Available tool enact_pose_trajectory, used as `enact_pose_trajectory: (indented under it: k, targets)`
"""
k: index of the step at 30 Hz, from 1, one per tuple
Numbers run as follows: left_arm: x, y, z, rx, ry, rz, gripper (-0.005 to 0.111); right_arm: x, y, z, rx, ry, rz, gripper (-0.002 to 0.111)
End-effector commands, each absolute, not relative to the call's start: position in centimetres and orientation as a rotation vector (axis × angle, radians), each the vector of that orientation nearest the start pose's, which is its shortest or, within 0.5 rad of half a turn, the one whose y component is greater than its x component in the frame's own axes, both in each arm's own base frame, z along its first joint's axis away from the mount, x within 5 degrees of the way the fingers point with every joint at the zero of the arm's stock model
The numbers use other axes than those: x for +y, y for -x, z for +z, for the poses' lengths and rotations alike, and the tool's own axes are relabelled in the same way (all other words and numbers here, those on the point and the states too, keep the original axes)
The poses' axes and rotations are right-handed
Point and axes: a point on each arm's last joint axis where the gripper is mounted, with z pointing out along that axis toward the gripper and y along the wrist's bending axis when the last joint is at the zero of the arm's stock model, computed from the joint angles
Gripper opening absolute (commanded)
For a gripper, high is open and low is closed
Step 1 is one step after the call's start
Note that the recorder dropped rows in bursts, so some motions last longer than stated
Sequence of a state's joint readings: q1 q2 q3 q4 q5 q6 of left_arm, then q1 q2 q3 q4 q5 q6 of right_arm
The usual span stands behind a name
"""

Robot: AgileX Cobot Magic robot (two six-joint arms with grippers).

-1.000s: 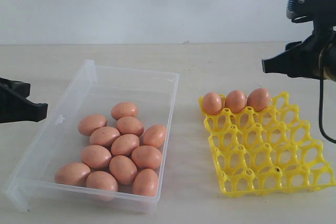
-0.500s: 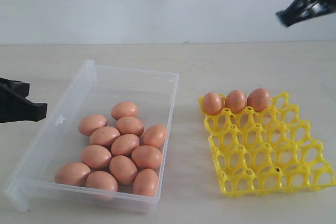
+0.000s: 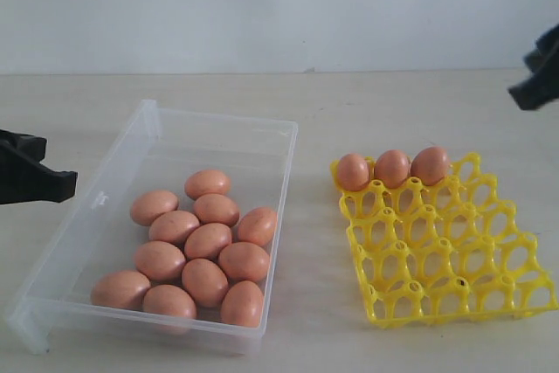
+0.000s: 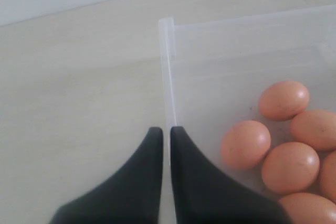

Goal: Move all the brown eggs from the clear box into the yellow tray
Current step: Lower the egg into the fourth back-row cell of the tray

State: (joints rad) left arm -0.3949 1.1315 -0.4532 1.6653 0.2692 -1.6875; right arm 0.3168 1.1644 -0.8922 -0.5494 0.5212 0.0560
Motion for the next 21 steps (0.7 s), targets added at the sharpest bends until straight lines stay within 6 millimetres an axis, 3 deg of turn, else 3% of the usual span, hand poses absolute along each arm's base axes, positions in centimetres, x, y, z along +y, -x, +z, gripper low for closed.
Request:
enact_pose_trajectory:
  k: [1,5,12,21]
  targets:
    - [-5.6,-19.8,22.0,2.117,-0.25,0.045,0.004,6.5,-24.6,31.4,1.833,0.482,-0.004,0.0]
    - [-5.6,-19.8,22.1,2.111,-0.264,0.052,0.004,6.3,-24.2,28.1,1.72,0.433,0.078,0.0]
    - [-5.6,-19.8,22.1,2.109,-0.269,0.054,0.004,2.7,-24.6,22.6,1.639,0.117,0.099,0.0]
    - [-5.6,-19.8,22.1,2.107,-0.275,0.059,0.004,3.1,-27.5,16.5,1.67,0.099,0.185,0.0]
